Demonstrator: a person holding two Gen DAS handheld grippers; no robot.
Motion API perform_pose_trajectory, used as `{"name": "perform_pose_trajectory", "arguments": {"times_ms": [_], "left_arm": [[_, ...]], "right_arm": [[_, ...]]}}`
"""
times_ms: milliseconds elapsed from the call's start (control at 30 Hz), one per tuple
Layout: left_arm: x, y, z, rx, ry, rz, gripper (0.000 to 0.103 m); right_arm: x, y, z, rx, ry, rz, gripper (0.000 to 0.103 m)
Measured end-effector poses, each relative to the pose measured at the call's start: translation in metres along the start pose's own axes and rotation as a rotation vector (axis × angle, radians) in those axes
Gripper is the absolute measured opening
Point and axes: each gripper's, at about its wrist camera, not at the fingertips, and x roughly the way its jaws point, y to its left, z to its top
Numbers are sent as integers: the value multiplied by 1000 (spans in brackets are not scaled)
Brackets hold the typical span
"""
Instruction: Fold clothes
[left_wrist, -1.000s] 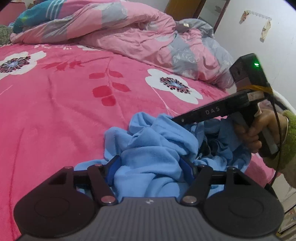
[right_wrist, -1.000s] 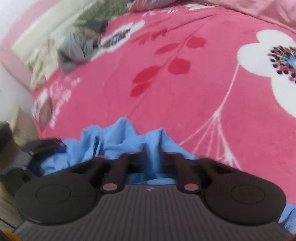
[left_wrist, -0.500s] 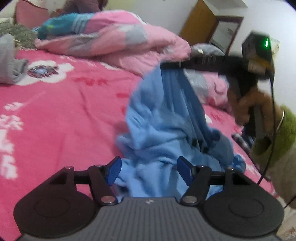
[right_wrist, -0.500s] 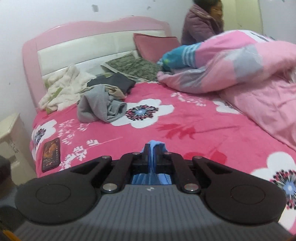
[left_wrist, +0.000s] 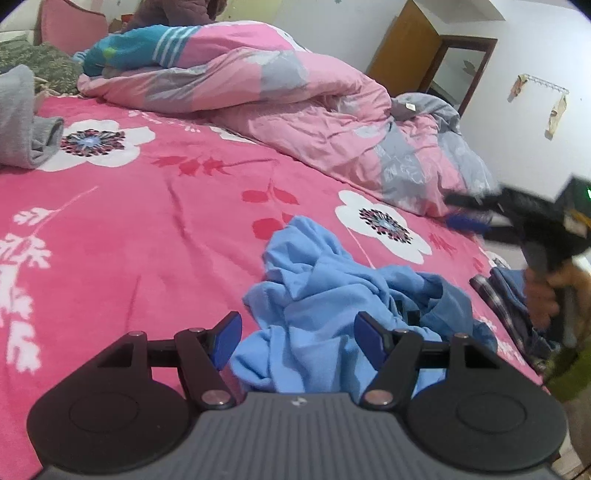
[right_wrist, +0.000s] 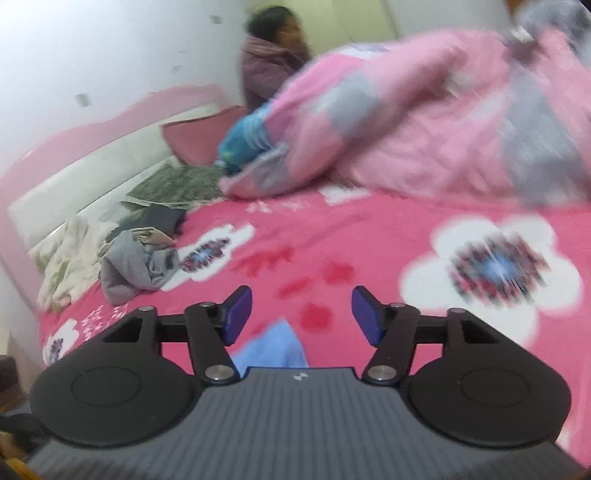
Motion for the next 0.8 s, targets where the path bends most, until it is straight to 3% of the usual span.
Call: {"name": "perform_pose_trajectory", "arguments": {"times_ms": [100, 333, 500, 567, 600, 633, 700, 800], "left_arm": [[8, -7, 3, 13, 17, 9, 68], [18, -24, 10, 56, 40, 40, 68], [24, -26, 29, 62, 14, 64, 68], [31, -23, 39, 57, 2, 72, 68], [35, -23, 44, 56, 1, 78, 67], [40, -22, 48, 59, 2, 84, 66], [48, -21, 56, 69, 4, 94, 66], [58, -16, 64, 72, 12, 98, 66]], "right_arm": [[-13, -24, -24, 95, 74, -18, 77], [0, -55, -70, 263, 196, -19, 79], [16, -95, -82, 515, 198, 80, 79], [17, -98, -82, 522, 188, 113, 64], [16, -96, -81, 502, 184, 129, 35], [15, -93, -80, 482, 180, 144, 19], [6, -84, -80, 417, 141, 169, 8], [-18, -72, -80, 291, 52, 132, 7]]}}
